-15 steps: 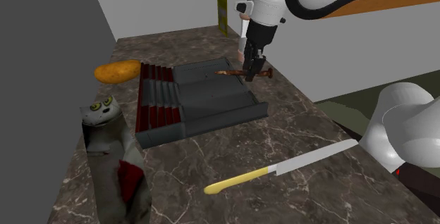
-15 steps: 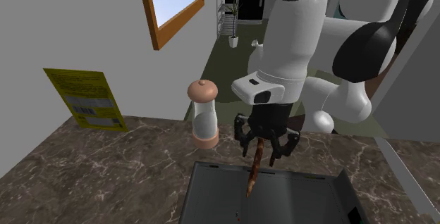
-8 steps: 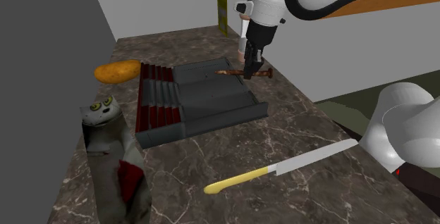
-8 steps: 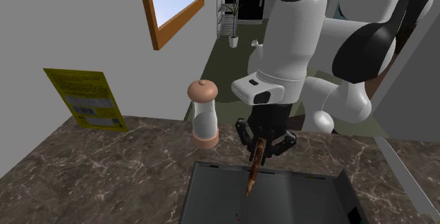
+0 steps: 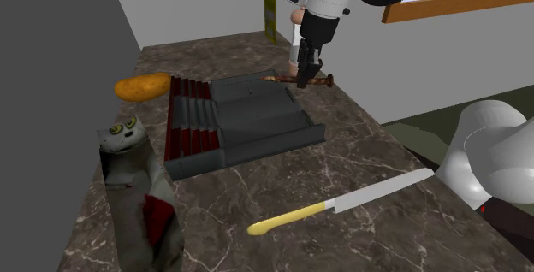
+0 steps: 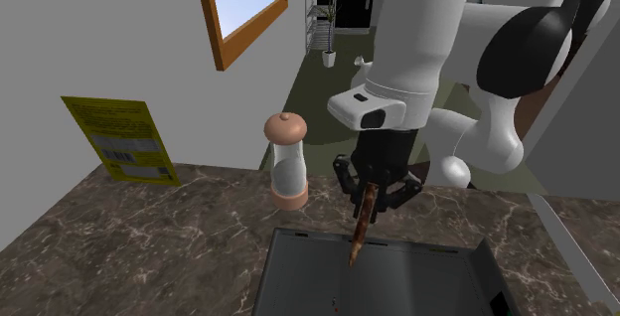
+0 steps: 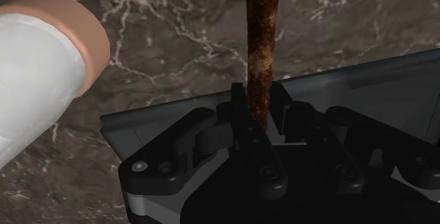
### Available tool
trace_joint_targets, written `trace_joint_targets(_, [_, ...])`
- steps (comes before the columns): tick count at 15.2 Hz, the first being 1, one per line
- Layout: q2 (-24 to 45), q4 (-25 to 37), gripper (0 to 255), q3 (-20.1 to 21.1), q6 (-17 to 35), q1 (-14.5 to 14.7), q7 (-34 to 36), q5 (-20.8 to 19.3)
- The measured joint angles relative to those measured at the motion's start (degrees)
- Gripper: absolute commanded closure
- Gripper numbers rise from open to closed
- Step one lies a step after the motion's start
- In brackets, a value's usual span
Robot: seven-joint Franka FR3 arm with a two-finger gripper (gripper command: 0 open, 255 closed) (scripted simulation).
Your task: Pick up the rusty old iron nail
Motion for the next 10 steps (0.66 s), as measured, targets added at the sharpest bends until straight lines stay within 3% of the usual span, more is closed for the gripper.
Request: trace_joint_targets(10, [0.70, 7.97, 255, -0.01, -7.26, 0.00, 0.42, -0.15])
